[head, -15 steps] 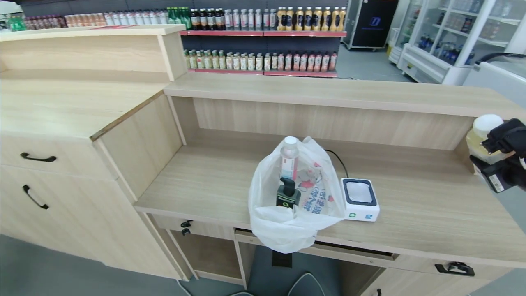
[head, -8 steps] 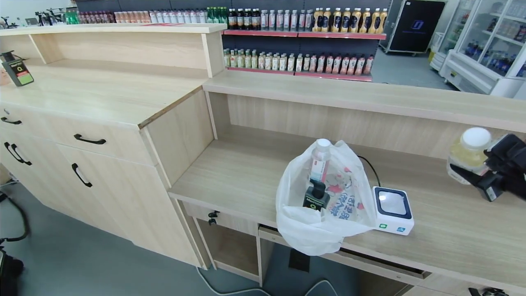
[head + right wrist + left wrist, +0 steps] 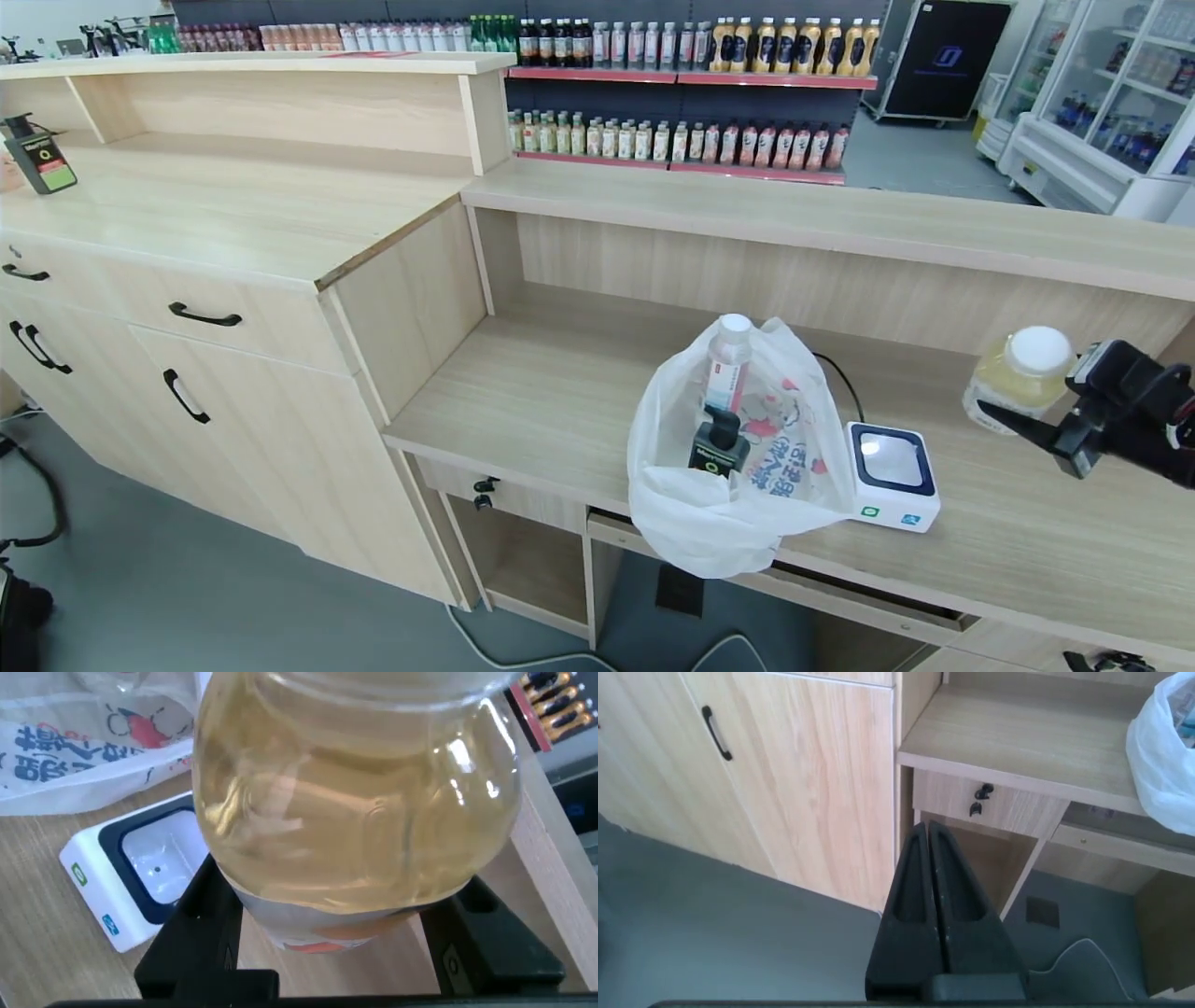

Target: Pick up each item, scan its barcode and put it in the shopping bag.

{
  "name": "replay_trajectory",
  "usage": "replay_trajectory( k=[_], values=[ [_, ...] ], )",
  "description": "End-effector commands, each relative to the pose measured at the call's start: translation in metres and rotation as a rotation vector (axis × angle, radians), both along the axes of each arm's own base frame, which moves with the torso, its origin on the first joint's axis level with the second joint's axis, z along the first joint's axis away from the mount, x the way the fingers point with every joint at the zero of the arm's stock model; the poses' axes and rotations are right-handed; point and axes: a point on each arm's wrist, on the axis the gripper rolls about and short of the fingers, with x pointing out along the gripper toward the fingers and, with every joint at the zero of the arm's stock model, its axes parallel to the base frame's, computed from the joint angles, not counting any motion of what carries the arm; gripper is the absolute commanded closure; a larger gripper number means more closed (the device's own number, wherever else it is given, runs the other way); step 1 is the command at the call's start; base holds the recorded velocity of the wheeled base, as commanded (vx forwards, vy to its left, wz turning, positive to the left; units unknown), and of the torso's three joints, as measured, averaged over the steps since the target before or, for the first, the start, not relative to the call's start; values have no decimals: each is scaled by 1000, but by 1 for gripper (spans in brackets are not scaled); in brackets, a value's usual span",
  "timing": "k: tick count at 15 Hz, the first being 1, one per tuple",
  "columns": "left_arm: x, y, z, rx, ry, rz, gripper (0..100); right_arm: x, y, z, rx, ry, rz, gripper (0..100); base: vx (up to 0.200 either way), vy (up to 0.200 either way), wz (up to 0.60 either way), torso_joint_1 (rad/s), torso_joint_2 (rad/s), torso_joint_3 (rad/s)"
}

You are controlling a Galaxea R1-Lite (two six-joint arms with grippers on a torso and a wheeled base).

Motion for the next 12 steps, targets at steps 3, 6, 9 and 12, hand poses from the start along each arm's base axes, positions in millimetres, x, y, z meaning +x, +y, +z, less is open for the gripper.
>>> replay_trajectory(
  k=[3, 6, 9, 12],
  values=[
    [0, 0, 0, 0, 0, 1, 100, 4, -1, -10, -45, 8, 50, 100, 0, 0, 0, 0, 0, 0],
    [0, 0, 0, 0, 0, 1, 100, 6, 0, -15, -70, 2, 86, 100, 0, 0, 0, 0, 0, 0],
    [0, 0, 0, 0, 0, 1, 100, 9, -1, -20, -89, 2, 111, 100, 0, 0, 0, 0, 0, 0],
    [0, 0, 0, 0, 0, 1, 100, 8, -1, -26, -94, -1, 111, 100, 0, 0, 0, 0, 0, 0]
  ],
)
